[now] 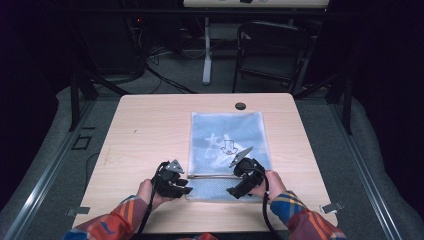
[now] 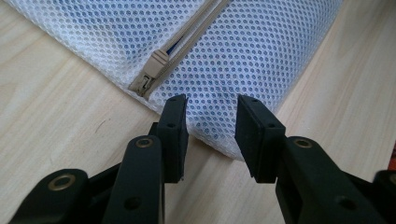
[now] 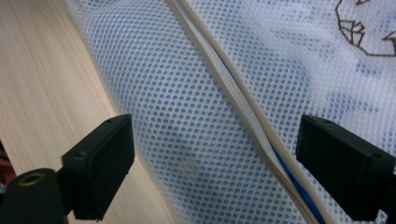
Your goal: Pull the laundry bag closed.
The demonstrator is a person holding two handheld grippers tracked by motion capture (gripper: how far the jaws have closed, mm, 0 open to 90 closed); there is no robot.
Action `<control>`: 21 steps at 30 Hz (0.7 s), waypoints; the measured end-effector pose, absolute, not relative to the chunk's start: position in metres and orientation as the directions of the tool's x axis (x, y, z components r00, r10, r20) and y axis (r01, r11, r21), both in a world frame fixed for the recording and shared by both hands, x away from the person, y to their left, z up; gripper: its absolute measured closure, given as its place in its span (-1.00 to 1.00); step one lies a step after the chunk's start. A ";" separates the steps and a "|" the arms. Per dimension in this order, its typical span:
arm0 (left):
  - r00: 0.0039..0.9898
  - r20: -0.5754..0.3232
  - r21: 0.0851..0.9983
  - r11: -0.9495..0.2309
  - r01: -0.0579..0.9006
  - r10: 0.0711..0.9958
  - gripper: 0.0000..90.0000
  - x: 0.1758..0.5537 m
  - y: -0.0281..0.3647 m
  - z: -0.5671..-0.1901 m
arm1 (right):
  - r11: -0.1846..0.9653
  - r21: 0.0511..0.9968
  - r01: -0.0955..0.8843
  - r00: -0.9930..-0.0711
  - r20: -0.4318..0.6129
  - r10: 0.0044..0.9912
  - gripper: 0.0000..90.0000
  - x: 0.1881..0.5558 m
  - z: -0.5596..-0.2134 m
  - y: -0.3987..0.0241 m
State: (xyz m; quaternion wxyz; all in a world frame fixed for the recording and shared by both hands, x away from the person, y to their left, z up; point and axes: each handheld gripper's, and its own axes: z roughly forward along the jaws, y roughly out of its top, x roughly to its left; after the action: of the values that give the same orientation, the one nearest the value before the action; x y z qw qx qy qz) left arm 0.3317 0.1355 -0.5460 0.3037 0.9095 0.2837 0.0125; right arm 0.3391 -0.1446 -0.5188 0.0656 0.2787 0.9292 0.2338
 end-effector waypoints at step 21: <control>0.819 -0.134 0.549 -0.647 0.530 0.558 0.99 0.341 0.130 -0.560 | 0.737 0.521 0.431 -0.858 -0.018 0.514 -0.36 0.354 -0.525 -0.102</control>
State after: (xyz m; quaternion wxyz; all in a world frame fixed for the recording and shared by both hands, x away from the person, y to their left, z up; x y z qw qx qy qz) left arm 0.3414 0.1297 -0.5605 0.2946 0.9070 0.2999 0.0237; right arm 0.3537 -0.1022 -0.5247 0.0804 0.2545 0.9284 0.2586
